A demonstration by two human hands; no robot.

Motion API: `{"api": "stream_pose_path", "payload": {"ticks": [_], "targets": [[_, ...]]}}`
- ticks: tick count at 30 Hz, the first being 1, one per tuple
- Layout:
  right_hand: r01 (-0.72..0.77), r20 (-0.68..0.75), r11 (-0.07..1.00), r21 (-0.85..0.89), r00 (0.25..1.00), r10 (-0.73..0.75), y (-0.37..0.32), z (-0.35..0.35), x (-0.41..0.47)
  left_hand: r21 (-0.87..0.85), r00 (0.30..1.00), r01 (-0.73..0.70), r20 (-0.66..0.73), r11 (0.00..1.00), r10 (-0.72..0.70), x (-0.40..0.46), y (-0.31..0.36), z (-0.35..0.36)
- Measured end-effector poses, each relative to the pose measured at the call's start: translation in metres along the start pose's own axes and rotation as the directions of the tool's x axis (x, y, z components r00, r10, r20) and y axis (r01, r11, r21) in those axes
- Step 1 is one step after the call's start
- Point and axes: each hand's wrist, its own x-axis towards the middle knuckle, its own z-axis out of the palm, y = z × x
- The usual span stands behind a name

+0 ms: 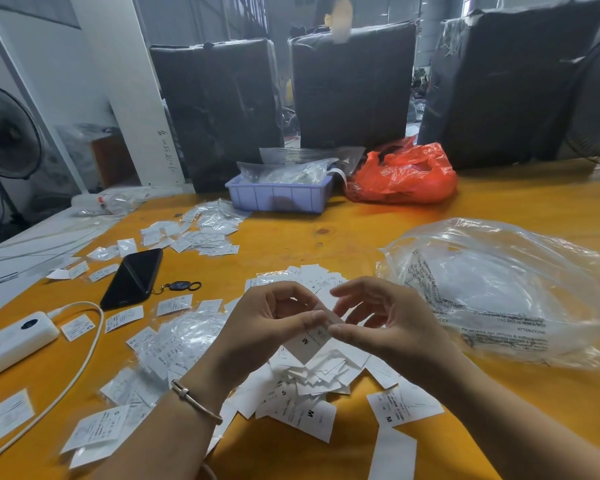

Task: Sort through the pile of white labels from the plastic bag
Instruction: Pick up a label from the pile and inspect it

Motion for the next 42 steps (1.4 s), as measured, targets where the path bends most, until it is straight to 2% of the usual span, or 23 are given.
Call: {"api": "stream_pose_path", "payload": {"ticks": [2, 4, 7, 10, 14, 17, 20, 23, 27, 36, 42], "targets": [[-0.1, 0.088, 0.993, 0.058, 0.992, 0.094, -0.0001, -0.0004, 0.0006, -0.055, 1.0, -0.002, -0.027, 0.999, 0.0, -0.0001, 0.0008, -0.0003], [-0.133, 0.15, 0.989, 0.065, 0.981, 0.122, 0.0004, 0.0008, 0.001, -0.094, 0.999, -0.009, -0.034, 0.996, 0.006, -0.0003, 0.0024, -0.001], [-0.182, 0.147, 0.976, 0.117, 0.975, 0.164, 0.0025, -0.001, 0.0019, -0.139, 1.0, -0.006, -0.003, 0.99, 0.005, 0.0001, 0.0041, -0.002], [-0.199, 0.1, 0.957, 0.212, 0.978, 0.181, 0.0022, -0.0038, 0.0035, -0.073, 1.0, -0.001, -0.008, 0.997, 0.001, 0.0005, 0.0044, -0.005], [-0.129, 0.001, 0.941, 0.312, 0.991, 0.136, 0.0013, -0.0027, 0.0043, 0.122, 0.991, 0.061, 0.107, 0.991, -0.074, -0.0005, 0.001, -0.0053], [-0.097, 0.001, 0.941, 0.325, 0.995, 0.102, 0.0, -0.0012, 0.0016, 0.209, 0.983, 0.062, 0.155, 0.976, -0.096, 0.0, -0.0009, -0.0026], [-0.108, 0.011, 0.947, 0.302, 0.994, 0.11, 0.0011, -0.0031, 0.0005, 0.145, 0.989, 0.056, 0.13, 0.988, -0.075, 0.0001, -0.0005, -0.0035], [-0.082, -0.061, 0.941, 0.33, 0.992, 0.108, 0.0026, -0.0041, 0.0011, 0.073, 0.993, 0.085, 0.08, 0.994, -0.091, 0.0, -0.0005, -0.0053], [-0.048, -0.132, 0.936, 0.35, 0.986, 0.1, 0.0028, -0.0041, 0.0022, 0.089, 0.994, 0.066, 0.085, 0.994, -0.073, 0.0007, 0.0014, -0.0042], [-0.033, -0.12, 0.925, 0.379, 0.989, 0.084, 0.0023, -0.0031, 0.0018, 0.074, 0.999, 0.01, 0.032, 0.997, -0.013, 0.0003, 0.0013, -0.0037], [-0.025, -0.122, 0.95, 0.311, 0.99, 0.066, 0.0015, -0.0036, 0.0011, 0.066, 0.999, 0.026, 0.019, 0.997, -0.028, 0.0006, -0.0005, -0.0082]]}}
